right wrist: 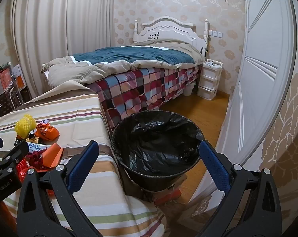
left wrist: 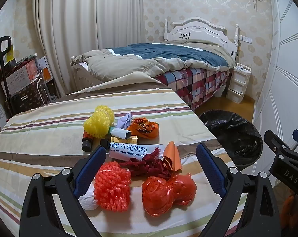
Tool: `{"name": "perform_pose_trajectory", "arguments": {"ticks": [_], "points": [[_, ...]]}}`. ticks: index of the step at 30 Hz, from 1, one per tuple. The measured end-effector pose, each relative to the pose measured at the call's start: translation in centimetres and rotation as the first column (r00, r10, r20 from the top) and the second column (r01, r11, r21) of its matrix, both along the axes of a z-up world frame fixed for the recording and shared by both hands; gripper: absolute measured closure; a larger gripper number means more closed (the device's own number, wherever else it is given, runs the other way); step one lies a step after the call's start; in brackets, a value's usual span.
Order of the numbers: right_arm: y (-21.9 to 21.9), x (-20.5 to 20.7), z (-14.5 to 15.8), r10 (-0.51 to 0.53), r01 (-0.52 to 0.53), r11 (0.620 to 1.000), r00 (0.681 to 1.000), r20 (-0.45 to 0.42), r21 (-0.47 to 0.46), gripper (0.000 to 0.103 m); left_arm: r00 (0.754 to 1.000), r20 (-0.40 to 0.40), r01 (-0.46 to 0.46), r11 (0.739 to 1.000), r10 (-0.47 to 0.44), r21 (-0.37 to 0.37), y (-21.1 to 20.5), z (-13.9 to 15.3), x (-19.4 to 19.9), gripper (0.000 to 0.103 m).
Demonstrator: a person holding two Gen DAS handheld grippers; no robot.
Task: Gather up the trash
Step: 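Move both tools toward the trash items on the table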
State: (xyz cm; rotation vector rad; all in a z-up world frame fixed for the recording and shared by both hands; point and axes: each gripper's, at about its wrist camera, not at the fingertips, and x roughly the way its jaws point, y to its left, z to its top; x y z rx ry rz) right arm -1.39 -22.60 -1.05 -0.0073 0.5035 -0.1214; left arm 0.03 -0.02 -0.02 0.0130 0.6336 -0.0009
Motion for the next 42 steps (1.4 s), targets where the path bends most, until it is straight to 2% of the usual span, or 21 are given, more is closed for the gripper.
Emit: {"name": "perform_pose_trajectory", "arguments": {"ticks": [22,32,38,42], "points": [[0.0,0.1,0.0,-0.001,0.001,1.000,1.000,-0.006,0.000,0.004,1.000,-0.001,0.001,1.000,-0.001,0.001,0.0,0.0,0.0,0.011],[-1.3,-0.5,-2.1,0.005,-0.005,1.000,1.000,-0.022,-0.002,0.004,1.000,-0.006,0.013,1.000,-0.013,-0.006,0.0,-0.1,0.0,0.011],[0.6,-0.6,-1.5,0.022,-0.023,0.999,0.999,-0.029,-0.027,0.004,1.000,-0.004,0.011,1.000,-0.011,-0.007,1.1,0.2,-0.8,0.011],[1.7,-0.9,-1.1,0.047,-0.048,0.998,0.998,-0.032,-0.031,0.008,1.000,-0.012,-0.010,1.000,0.010,-0.005,2.8,0.3,-1.4,0.019]]}}
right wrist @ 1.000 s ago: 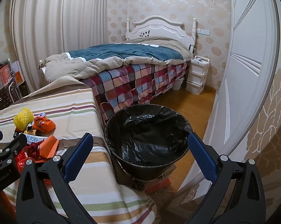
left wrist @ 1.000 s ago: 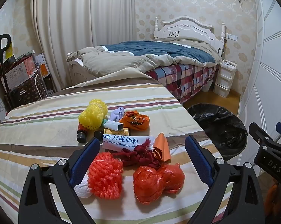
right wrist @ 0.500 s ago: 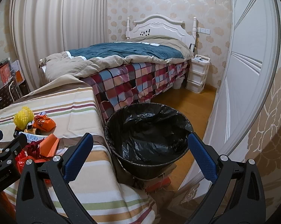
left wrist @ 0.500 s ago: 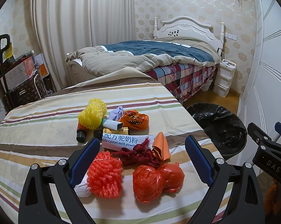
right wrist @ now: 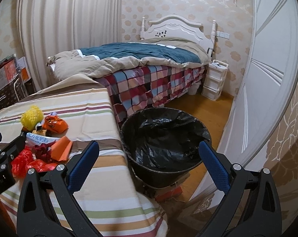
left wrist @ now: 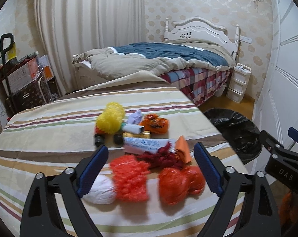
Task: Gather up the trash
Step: 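Move both tools toward the trash items on the table, then grasp the white tissue ball with the left tool while the right tool grasps the red plastic bag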
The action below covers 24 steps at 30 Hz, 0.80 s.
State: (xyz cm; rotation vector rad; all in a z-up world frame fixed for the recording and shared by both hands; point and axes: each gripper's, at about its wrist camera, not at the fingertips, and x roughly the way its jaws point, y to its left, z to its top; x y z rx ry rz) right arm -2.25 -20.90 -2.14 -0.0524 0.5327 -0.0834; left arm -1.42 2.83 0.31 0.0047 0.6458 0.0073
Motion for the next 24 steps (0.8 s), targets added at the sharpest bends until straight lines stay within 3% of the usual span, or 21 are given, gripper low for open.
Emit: {"name": "perform_pose_trajectory", "arguments": {"ticks": [4,11,18,24], "points": [[1.3,-0.4,0.1,0.028,-0.028,1.000,1.000,-0.012,0.012,0.019,0.999,-0.013,-0.041,0.999,0.041,-0.001,2.5,-0.3,-0.6,0.024],[5.4,-2.0,-0.8,0.148,-0.148,0.989,0.988,-0.052,0.008,0.025,0.993,-0.021,-0.120,0.993,0.120,-0.001,7.0,-0.7,-2.4,0.026],[9.4,-3.1,-1.6,0.239,-0.243,0.970,0.967,-0.088,-0.032,0.026,0.983,-0.039,-0.179,0.984,0.179,0.003,10.3,-1.6,-4.2,0.026],[11.7,-3.0,-2.4,0.304,-0.307,0.952,0.943,-0.135,0.004,0.026,0.977,-0.060,-0.206,0.979,0.205,-0.003,12.0,-2.5,-4.8,0.026]]}}
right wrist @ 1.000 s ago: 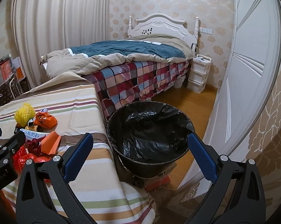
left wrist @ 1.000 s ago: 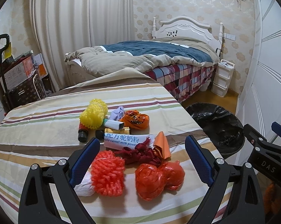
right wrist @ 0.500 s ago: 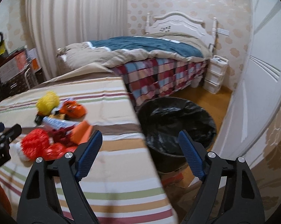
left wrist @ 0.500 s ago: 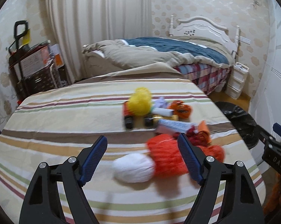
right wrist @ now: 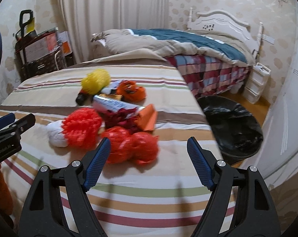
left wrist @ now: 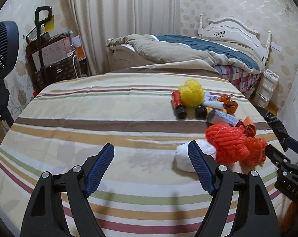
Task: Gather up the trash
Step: 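Grasp the white tissue ball with the left tool while the right tool grasps the red plastic bag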
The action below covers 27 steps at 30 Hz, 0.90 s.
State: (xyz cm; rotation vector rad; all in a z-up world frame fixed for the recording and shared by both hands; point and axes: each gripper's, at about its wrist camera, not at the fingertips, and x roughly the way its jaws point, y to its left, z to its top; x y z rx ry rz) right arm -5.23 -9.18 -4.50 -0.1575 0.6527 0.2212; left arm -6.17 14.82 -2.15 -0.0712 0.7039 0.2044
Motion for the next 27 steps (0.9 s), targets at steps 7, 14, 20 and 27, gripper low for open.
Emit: {"name": "perform_pose_trajectory", "arguments": {"ticks": [7,14,20,27], "points": [[1.7,1.3,-1.4,0.022,-0.023,0.999,0.998,-0.059,-0.024,0.024,1.000,-0.021,-0.011,1.000,0.011,-0.026,0.9,-0.8,0.1,0.026],[2.2,2.1,-2.3,0.051,-0.054,0.998,0.993,-0.103,-0.023,0.034,0.999,-0.045,0.023,0.999,-0.025,-0.040,0.3,-1.5,0.4,0.025],[1.7,1.8,-2.2,0.051,-0.053,0.998,0.995,-0.091,-0.020,0.037,0.996,-0.040,0.081,0.994,-0.084,-0.070,-1.0,-1.3,0.2,0.021],[0.2,1.6,-2.2,0.028,-0.028,1.000,0.996,-0.086,0.002,0.037,0.989,-0.083,0.122,0.993,-0.122,-0.004,-3.5,-2.0,1.0,0.020]]}}
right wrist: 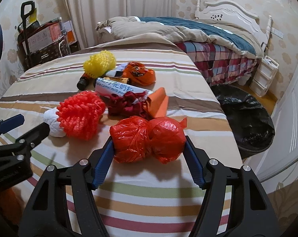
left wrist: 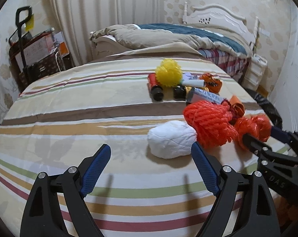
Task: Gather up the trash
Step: 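Grasp the white tissue ball with the left tool while the right tool grasps the red plastic bag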
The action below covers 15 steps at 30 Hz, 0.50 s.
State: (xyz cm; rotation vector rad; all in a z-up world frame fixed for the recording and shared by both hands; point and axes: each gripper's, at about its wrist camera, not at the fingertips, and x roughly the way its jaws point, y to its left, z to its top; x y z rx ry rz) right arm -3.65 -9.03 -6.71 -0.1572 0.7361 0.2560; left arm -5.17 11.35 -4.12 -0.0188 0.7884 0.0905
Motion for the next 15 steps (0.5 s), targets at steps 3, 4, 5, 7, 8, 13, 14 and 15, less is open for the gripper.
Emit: {"name": "perform_pose_trajectory", "arguments": {"ticks": [3,4,5,7,8,13,14,15], "points": [[-0.6,0.0,-0.1,-0.006,0.006,1.000,1.000,-0.002,0.013,0.037,1.000,-0.016,0.005,1.000,-0.004,0.030,-0.6,-0.4,0.7,0.020],[-0.7,0.0,-0.1,-0.007,0.007,1.000,1.000,-0.001,0.018,0.037,1.000,-0.021,0.004,0.999,-0.003,0.035,-0.7,-0.5,0.9,0.020],[-0.7,0.0,0.0,-0.007,0.007,1.000,1.000,-0.001,0.021,0.037,1.000,-0.026,0.004,0.999,-0.003,0.040,-0.8,-0.6,1.1,0.020],[-0.8,-0.1,-0.1,-0.007,0.007,1.000,1.000,-0.002,0.026,0.037,1.000,-0.031,0.001,0.999,0.000,0.038,-0.8,-0.7,1.6,0.020],[-0.9,0.0,-0.1,-0.007,0.007,1.000,1.000,-0.003,0.031,0.037,0.999,-0.032,-0.001,0.999,0.002,0.033,-0.7,-0.7,1.8,0.020],[-1.2,0.1,-0.2,-0.007,0.008,0.999,1.000,-0.009,0.048,0.036,0.998,-0.056,0.003,1.000,-0.002,0.009,-0.3,-1.1,2.5,0.029],[-1.3,0.2,-0.2,-0.007,0.008,0.999,1.000,-0.011,0.053,0.036,0.998,-0.064,0.010,1.000,-0.009,0.004,-0.3,-1.2,2.6,0.033],[-1.4,0.2,-0.2,-0.006,0.007,0.998,1.000,-0.013,0.055,0.036,0.997,-0.074,0.022,1.000,-0.022,-0.005,-0.3,-1.4,2.6,0.039]]}}
